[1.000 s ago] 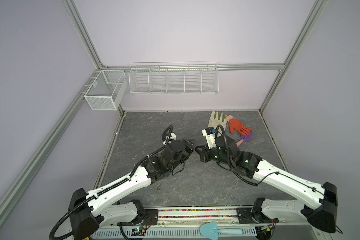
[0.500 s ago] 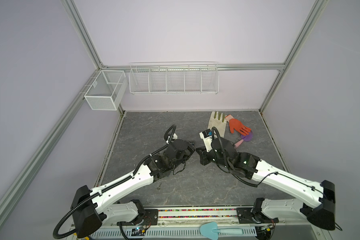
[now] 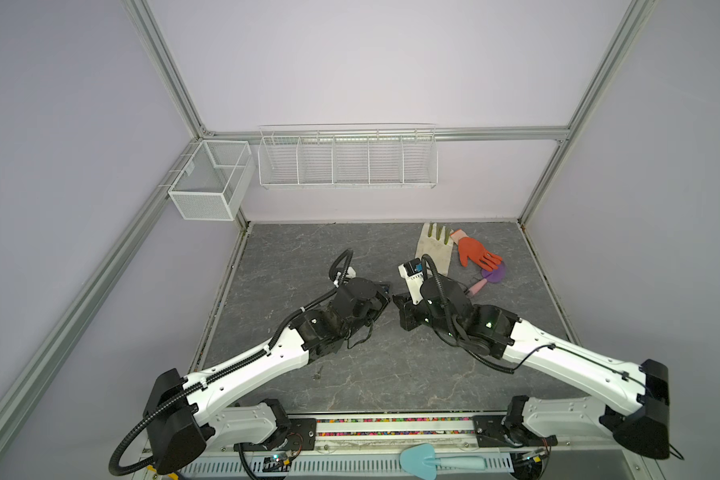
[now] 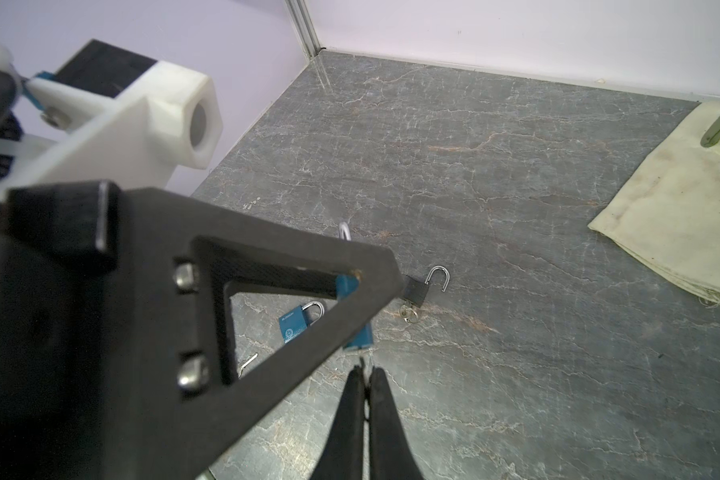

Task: Unlock with the key
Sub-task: 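Open the right gripper to release the key left in the padlock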

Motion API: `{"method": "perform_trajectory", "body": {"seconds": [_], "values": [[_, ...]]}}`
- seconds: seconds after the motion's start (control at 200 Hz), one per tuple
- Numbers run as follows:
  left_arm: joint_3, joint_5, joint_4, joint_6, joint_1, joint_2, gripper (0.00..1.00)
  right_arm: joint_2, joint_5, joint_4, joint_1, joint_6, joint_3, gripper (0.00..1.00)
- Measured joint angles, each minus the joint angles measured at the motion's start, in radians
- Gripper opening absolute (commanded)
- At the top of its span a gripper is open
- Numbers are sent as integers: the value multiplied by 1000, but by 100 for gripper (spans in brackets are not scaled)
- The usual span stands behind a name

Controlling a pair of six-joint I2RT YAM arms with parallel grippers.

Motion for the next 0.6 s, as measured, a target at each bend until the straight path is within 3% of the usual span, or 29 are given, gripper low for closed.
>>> {"method": "perform_trajectory", "body": {"seconds": [0.08, 0.19, 0.36, 0.49, 0.6], "values": [[0, -1, 3, 0, 0, 0, 12, 0, 0, -4, 0, -1, 4, 8], [0, -2, 2, 2, 0, 0, 6, 0, -2, -11, 0, -9, 8, 27], [-1, -14, 13, 47, 8, 0, 0, -12, -8, -34, 1, -6, 34, 44], [-21, -3, 60, 154, 34, -11, 0, -70, -1, -84, -2, 2, 36, 58], [-50, -5, 98, 317, 45, -50, 0, -127, 6, -179, -40, 25, 71, 70]]}}
